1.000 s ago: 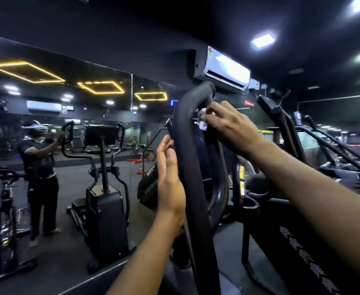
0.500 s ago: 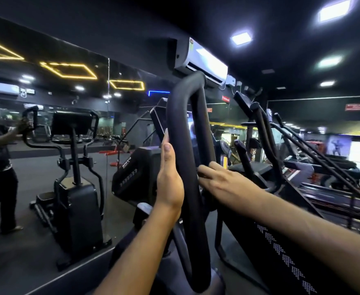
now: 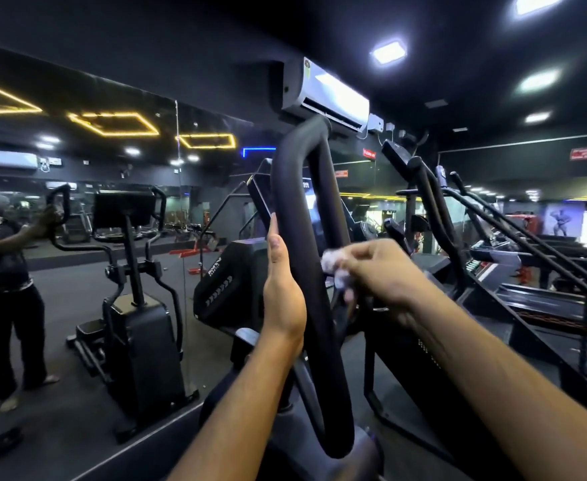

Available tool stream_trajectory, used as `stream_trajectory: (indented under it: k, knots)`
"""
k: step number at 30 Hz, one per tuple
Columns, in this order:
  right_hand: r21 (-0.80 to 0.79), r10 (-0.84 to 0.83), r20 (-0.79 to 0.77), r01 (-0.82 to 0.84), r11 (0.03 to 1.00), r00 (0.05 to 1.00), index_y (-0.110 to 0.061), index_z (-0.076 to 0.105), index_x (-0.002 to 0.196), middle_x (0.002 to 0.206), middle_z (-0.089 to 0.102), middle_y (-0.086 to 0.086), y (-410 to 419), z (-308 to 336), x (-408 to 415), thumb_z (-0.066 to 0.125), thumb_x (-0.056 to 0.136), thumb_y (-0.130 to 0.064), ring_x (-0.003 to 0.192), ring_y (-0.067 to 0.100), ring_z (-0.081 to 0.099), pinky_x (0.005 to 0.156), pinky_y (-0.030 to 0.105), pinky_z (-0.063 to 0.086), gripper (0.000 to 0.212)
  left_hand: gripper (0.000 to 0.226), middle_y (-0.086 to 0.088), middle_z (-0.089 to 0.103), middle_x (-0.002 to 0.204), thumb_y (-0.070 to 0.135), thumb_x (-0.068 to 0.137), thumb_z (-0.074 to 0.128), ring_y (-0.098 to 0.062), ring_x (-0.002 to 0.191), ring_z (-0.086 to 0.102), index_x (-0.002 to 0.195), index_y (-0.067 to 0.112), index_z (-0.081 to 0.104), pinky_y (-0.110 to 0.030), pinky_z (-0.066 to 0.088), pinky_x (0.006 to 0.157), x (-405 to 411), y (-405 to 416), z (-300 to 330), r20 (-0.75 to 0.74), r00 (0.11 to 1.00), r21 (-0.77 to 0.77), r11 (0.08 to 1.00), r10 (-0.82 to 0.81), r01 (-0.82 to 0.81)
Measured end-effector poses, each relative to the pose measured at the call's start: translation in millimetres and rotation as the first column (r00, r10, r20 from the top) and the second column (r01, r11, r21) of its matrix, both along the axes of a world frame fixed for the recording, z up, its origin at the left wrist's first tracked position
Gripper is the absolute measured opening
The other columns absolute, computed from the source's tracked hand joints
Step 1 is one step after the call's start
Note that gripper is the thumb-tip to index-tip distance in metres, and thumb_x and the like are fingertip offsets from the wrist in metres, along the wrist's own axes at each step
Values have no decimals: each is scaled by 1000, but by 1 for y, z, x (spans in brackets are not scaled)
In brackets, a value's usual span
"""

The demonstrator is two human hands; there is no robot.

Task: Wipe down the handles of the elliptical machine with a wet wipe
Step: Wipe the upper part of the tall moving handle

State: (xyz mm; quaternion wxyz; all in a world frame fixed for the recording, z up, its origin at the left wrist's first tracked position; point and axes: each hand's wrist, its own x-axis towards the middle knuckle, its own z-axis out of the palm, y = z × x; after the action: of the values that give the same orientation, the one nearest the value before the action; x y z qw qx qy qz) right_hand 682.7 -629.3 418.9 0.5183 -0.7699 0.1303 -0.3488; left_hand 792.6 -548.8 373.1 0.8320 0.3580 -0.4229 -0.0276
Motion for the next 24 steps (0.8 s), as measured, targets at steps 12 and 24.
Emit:
stream_trajectory:
  k: [12, 24]
  knots:
    - [370, -349, 559, 151, 917, 752, -12, 75, 78, 63, 73, 1, -3, 102, 102, 83, 81, -16, 59, 15, 68, 74, 44, 62, 9, 68, 17, 27, 169, 69, 100, 29, -2, 153, 28, 162, 43, 26, -41, 22, 130, 14, 5, 72, 103, 983, 9, 988, 152, -154]
    - [91, -5, 404, -35, 995, 915, -8, 74, 75, 67, 68, 3, -5, 90, 78, 73, 92, -12, 69, 16, 60, 86, 36, 58, 18, 59, 17, 29, 168, 61, 107, 22, -1, 153, 26, 161, 40, 31, -40, 20, 130, 14, -5, 70, 107, 958, -18, 964, 266, -266]
